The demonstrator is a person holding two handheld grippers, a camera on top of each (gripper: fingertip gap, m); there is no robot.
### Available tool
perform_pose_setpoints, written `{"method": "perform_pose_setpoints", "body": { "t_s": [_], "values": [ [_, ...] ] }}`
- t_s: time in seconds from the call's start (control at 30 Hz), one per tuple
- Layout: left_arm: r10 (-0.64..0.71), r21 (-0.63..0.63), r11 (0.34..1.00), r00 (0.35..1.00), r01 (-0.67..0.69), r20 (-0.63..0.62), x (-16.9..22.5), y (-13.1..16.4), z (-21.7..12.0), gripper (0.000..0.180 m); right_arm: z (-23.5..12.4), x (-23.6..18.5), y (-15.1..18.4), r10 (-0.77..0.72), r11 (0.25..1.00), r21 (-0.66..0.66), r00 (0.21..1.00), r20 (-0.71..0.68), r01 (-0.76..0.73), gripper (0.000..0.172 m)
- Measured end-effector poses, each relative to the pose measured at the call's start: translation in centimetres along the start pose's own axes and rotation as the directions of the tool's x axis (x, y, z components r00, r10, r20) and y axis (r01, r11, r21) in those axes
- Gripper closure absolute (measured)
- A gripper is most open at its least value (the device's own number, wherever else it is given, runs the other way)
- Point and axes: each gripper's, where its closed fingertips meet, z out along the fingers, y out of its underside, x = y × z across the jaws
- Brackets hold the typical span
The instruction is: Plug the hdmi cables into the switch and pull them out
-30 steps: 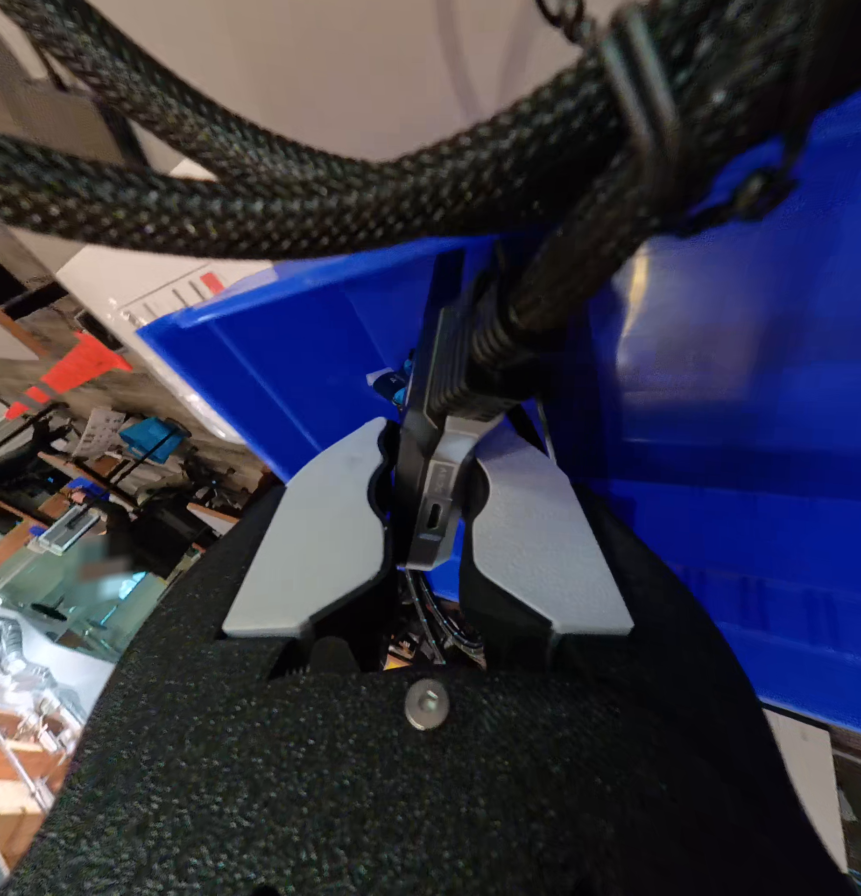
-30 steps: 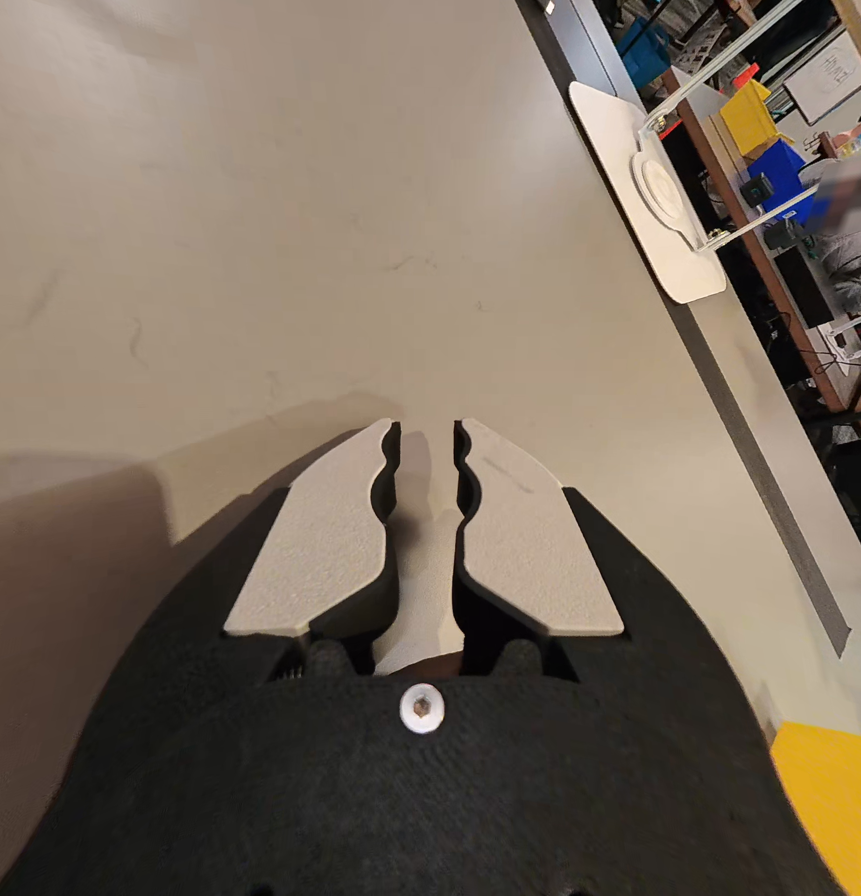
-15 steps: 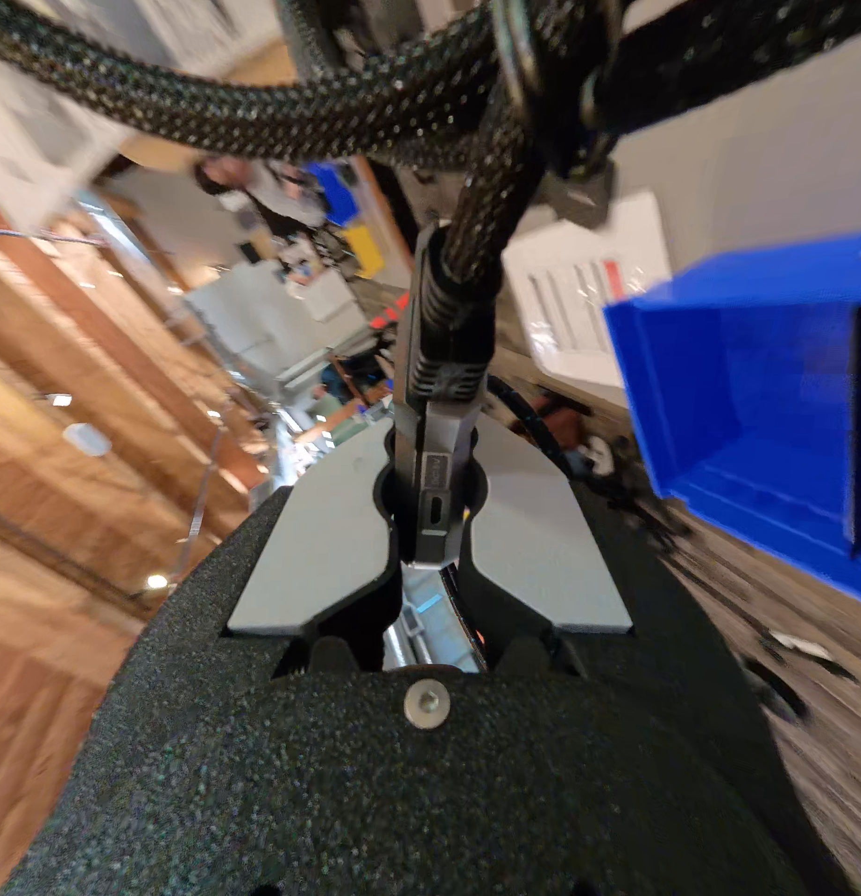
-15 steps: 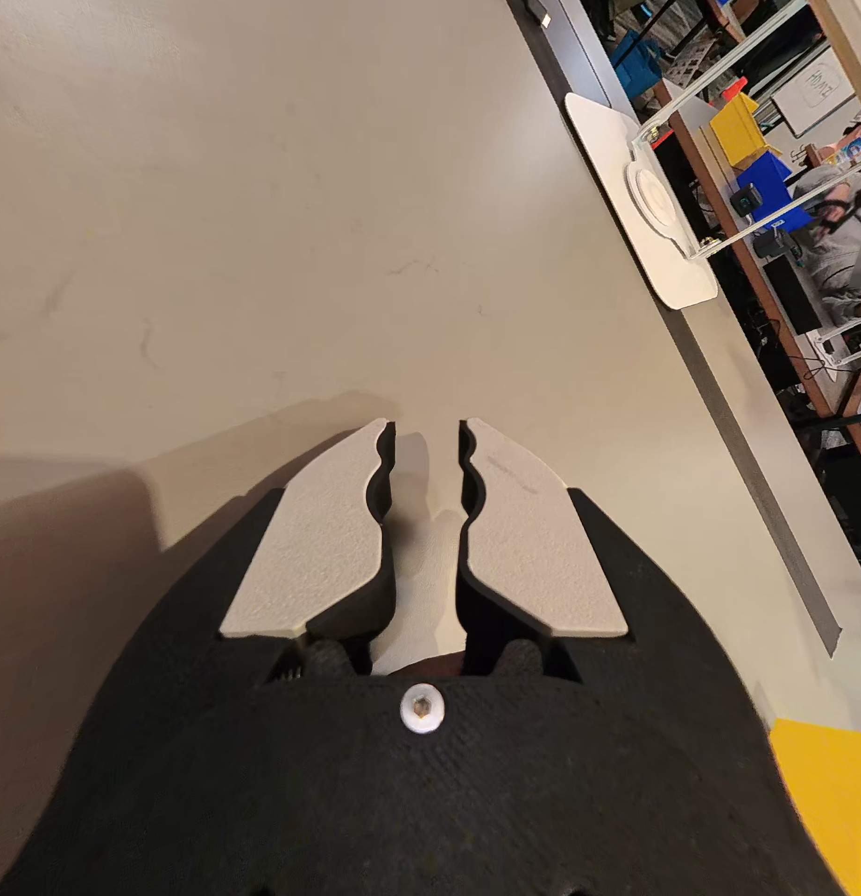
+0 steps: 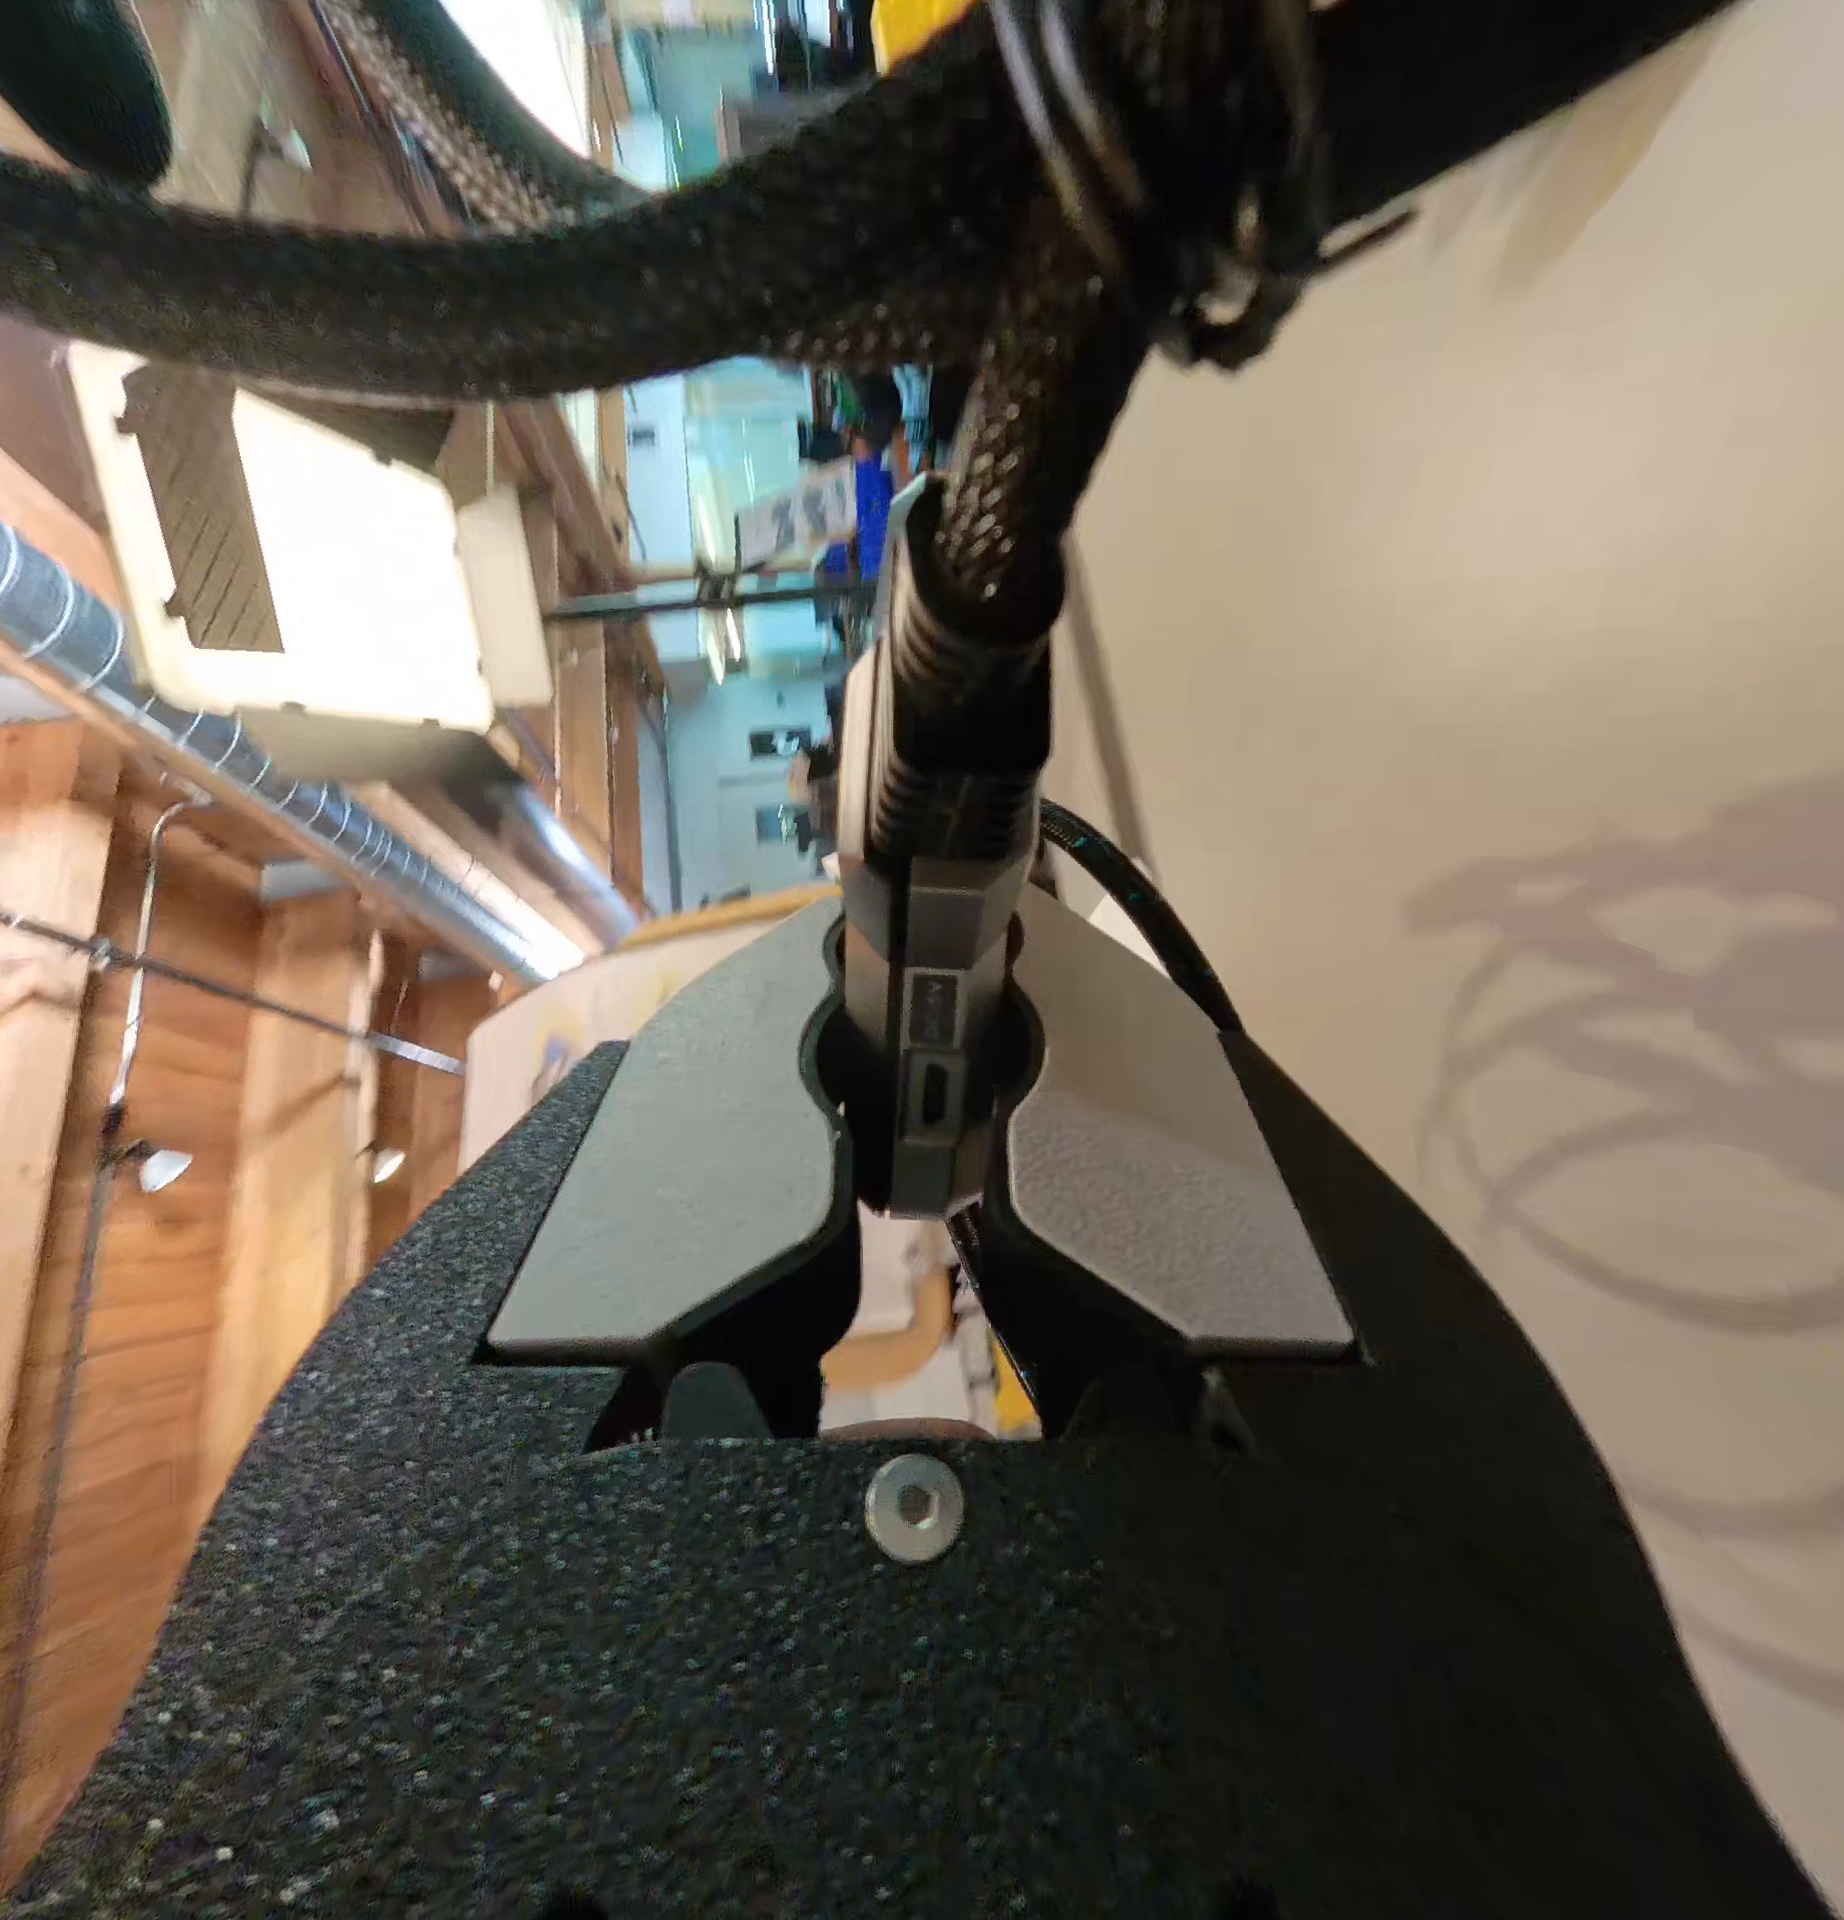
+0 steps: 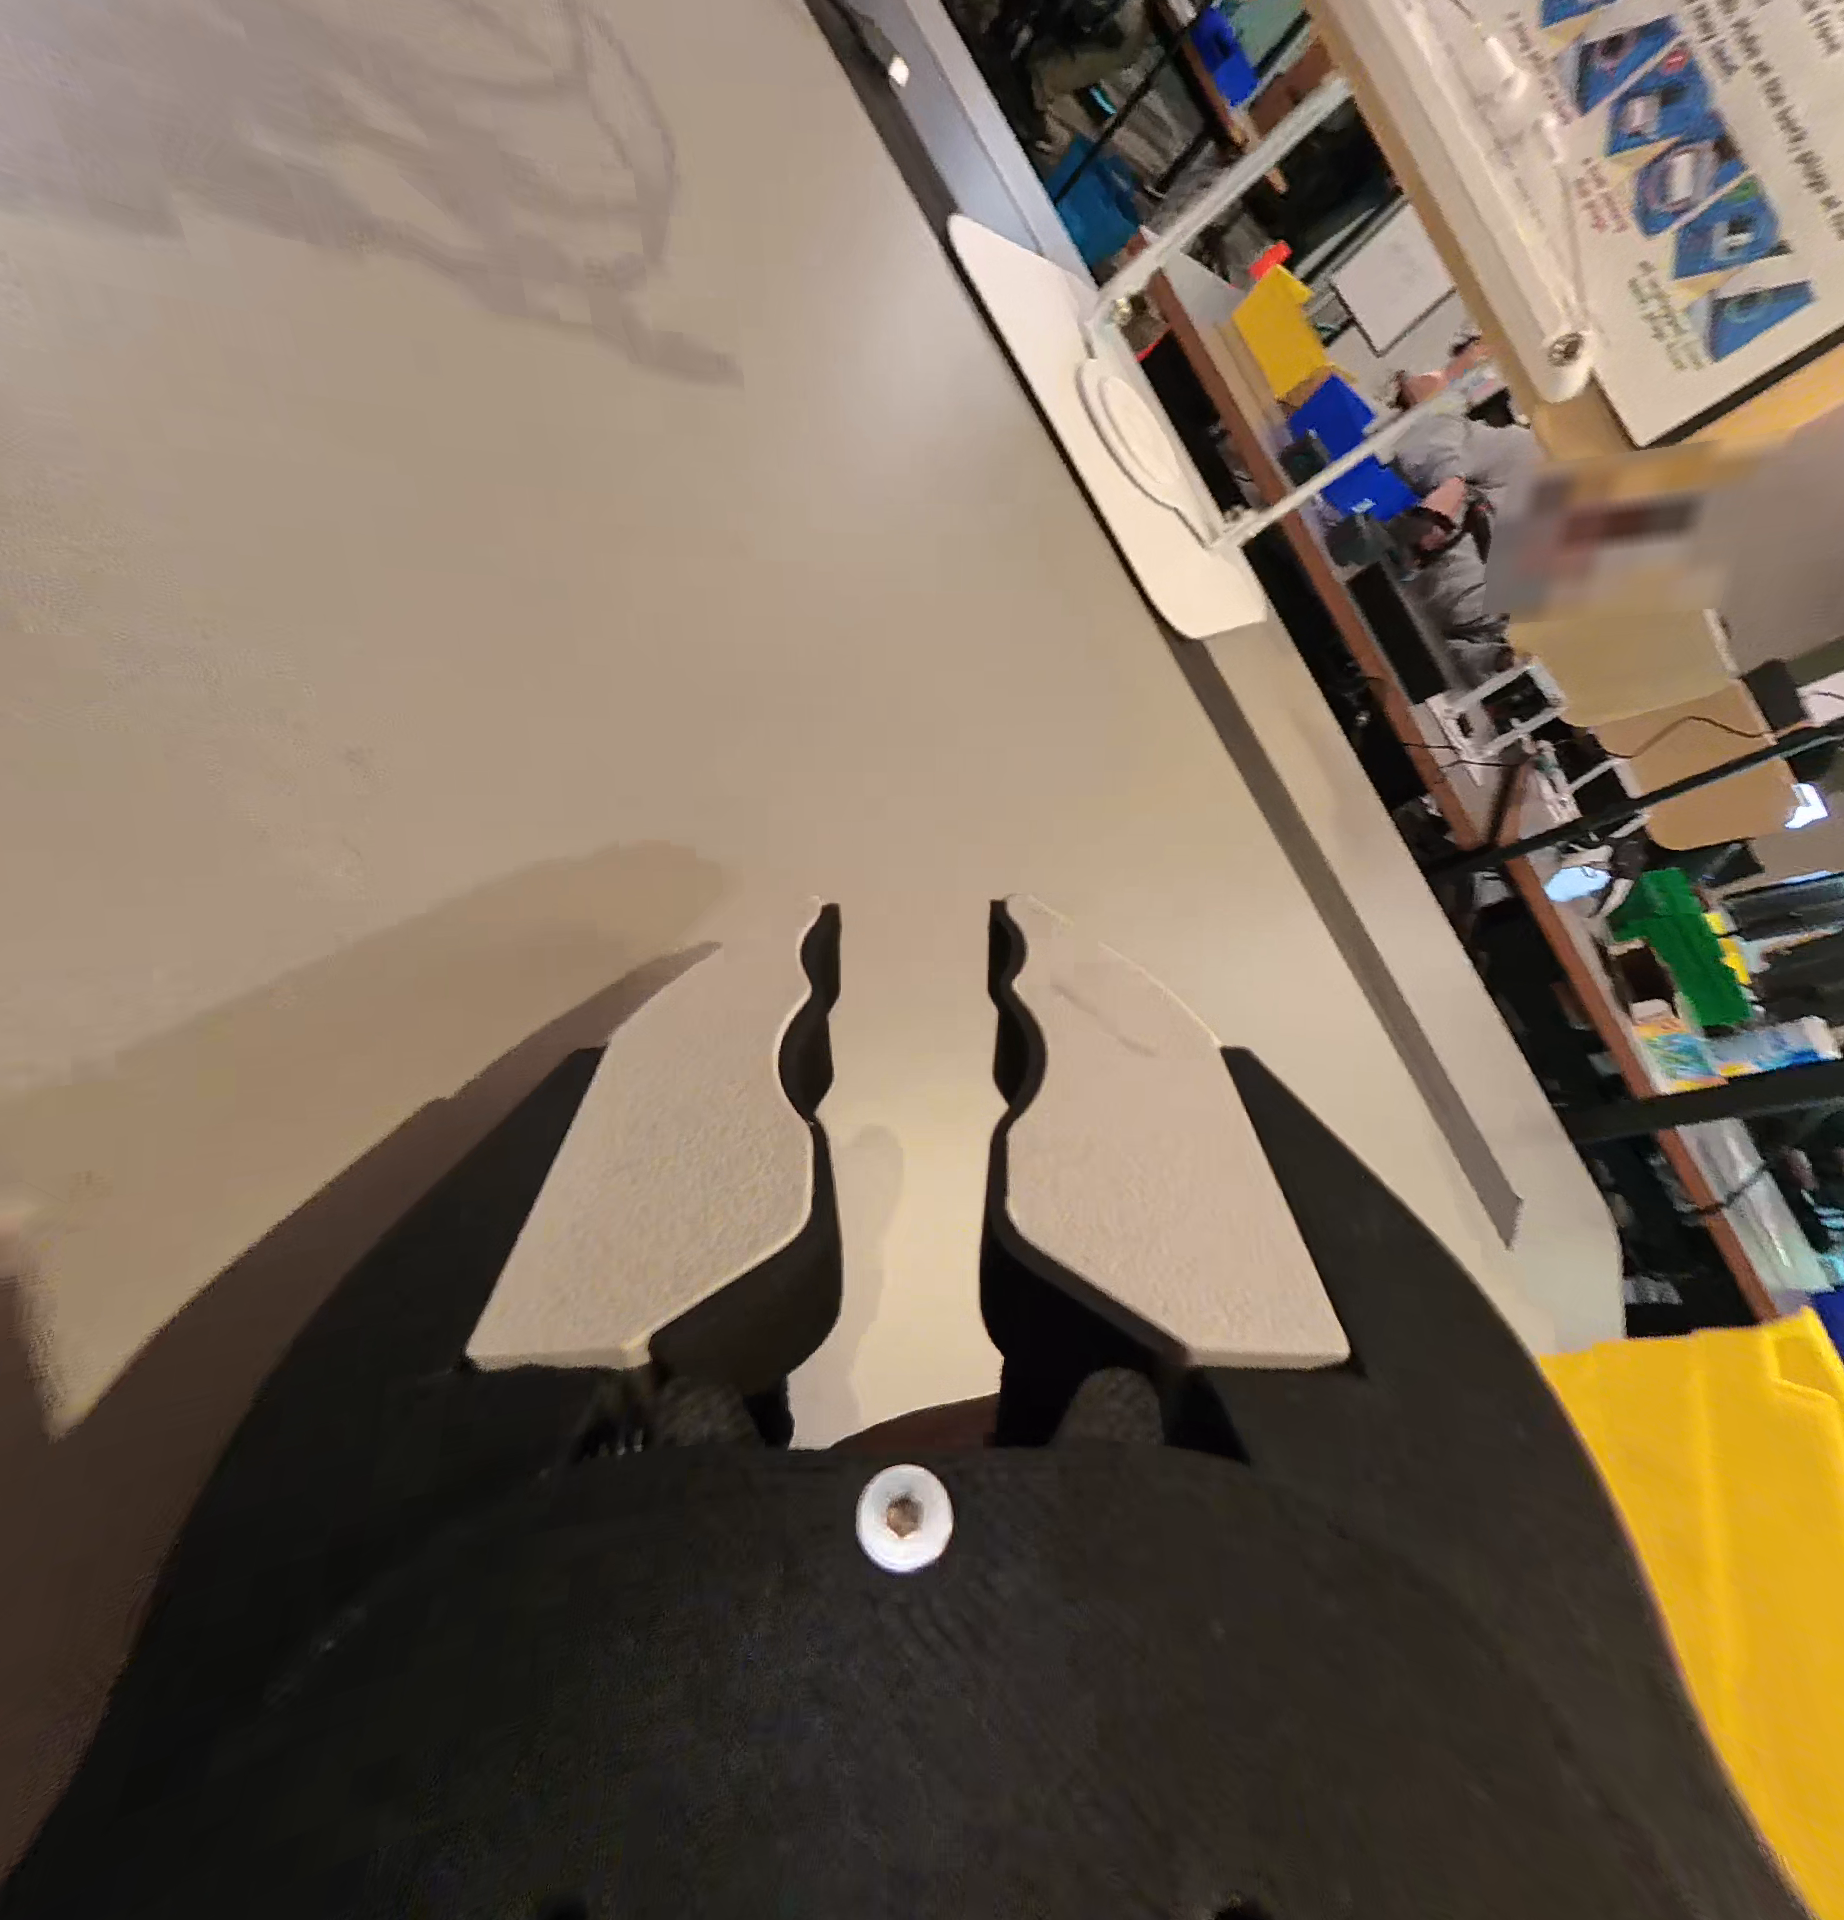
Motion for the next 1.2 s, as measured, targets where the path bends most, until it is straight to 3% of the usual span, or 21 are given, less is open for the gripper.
{"method": "perform_pose_setpoints", "body": {
  "t_s": [0.13,0.3,0.53,0.63,0.73,0.83,0.9,1.03,1.13,1.2],
  "values": [
    [0.007,0.146,0.989,0.994,0.009,-0.108,6.2,-4.3,3.5,0.159,-0.3,1.5,0.7,-0.010,1.000,0.000,0.998,-0.054,0.010,0.144],
    [-0.002,0.214,0.976,0.986,0.038,-0.168,10.5,-5.6,5.1,0.158,-1.5,-0.8,-2.5,-0.158,0.971,0.175,0.987,-0.022,0.160,0.139],
    [-0.082,0.226,0.968,0.988,0.110,-0.128,10.9,-5.5,5.3,0.157,-1.0,-6.6,-5.2,-0.431,0.868,0.276,0.902,0.011,0.412,0.117],
    [-0.125,0.248,0.957,0.986,0.149,-0.109,10.3,-5.7,5.1,0.157,-0.6,-7.0,-6.9,-0.456,0.834,0.322,0.888,-0.059,0.449,0.117],
    [-0.134,0.278,0.947,0.985,0.160,-0.113,10.3,-6.4,4.9,0.157,0.1,-7.6,-8.3,-0.496,0.790,0.342,0.858,-0.130,0.509,0.134],
    [-0.176,0.241,0.950,0.977,0.200,-0.117,10.3,-5.5,4.9,0.149,0.7,-7.5,-8.3,-0.563,0.755,0.275,0.803,-0.196,0.596,0.147],
    [-0.228,0.182,0.954,0.970,0.239,-0.079,9.5,-4.2,4.7,0.136,0.8,-7.0,-8.0,-0.558,0.770,0.235,0.805,-0.201,0.593,0.148],
    [-0.260,0.046,0.964,0.965,0.261,-0.033,9.0,-0.2,3.4,0.134,0.8,-5.8,-7.1,-0.560,0.807,0.076,0.801,-0.211,0.585,0.148],
    [-0.394,-0.061,0.918,0.919,0.393,-0.012,9.1,3.5,1.9,0.134,1.1,-5.4,-6.6,-0.568,0.822,-0.092,0.795,-0.211,0.563,0.148],
    [-0.527,-0.138,0.842,0.850,0.522,0.000,9.3,5.8,0.9,0.134,1.5,-5.4,-6.4,-0.575,0.816,-0.220,0.794,-0.199,0.535,0.147]
  ]
}}
